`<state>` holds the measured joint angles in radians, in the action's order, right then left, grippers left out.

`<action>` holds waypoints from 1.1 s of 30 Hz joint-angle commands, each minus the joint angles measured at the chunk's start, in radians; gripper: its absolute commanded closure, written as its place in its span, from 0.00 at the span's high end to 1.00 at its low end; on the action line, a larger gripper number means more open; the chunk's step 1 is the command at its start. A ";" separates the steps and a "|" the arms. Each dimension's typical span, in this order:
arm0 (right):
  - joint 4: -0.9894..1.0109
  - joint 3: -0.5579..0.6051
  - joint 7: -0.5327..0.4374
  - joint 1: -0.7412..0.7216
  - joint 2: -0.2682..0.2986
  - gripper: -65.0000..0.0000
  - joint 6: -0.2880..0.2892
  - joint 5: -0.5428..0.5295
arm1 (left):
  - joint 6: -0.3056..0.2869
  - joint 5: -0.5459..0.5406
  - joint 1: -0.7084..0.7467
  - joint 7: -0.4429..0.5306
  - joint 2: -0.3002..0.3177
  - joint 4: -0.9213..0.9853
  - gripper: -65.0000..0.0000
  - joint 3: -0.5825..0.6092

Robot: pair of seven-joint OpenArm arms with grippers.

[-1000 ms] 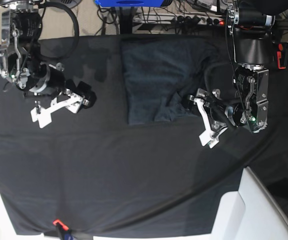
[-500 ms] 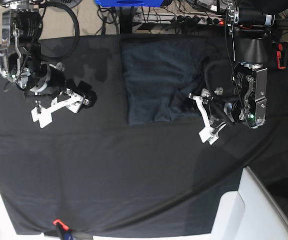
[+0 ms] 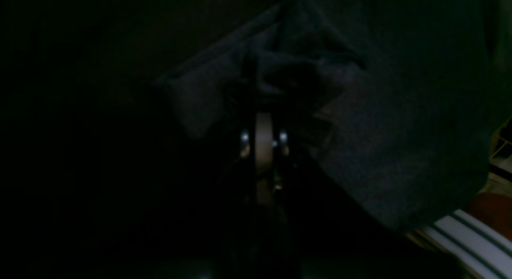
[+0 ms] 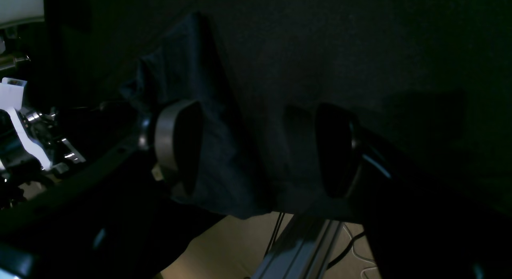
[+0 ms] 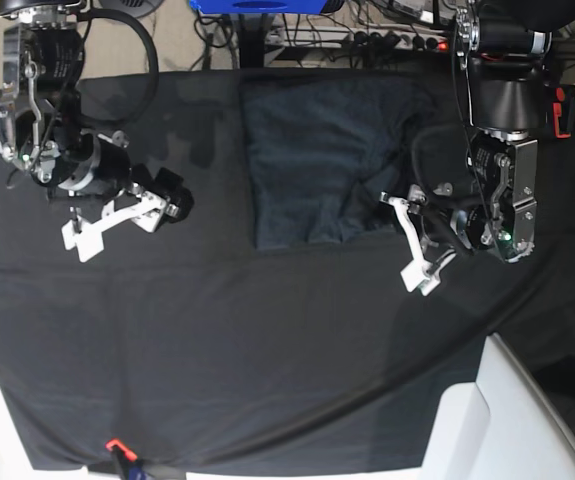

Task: Fold the T-shirt properly
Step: 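Tuck the loose fabric under the shirt's side with the left gripper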

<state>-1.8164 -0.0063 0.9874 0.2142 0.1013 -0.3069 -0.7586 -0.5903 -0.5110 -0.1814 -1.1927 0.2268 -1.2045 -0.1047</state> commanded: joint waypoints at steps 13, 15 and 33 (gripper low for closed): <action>-0.013 0.002 -0.008 -0.011 0.001 0.62 0.005 -0.014 | 0.000 -0.007 0.024 0.004 0.050 -0.074 0.00 -0.079; -0.013 0.002 -0.008 -0.011 -0.001 0.62 0.005 -0.014 | 0.000 -0.007 0.027 0.006 0.059 -0.074 0.00 -0.079; -0.013 0.002 -0.008 -0.011 -0.001 0.62 0.005 -0.014 | 0.000 -0.007 0.039 0.003 0.081 -0.076 0.00 -0.132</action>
<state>-1.8153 -0.0021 0.9878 0.2142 0.0959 -0.3069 -0.7597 -0.5900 -0.5018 -0.1265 -1.1969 0.2981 -1.2629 -0.2348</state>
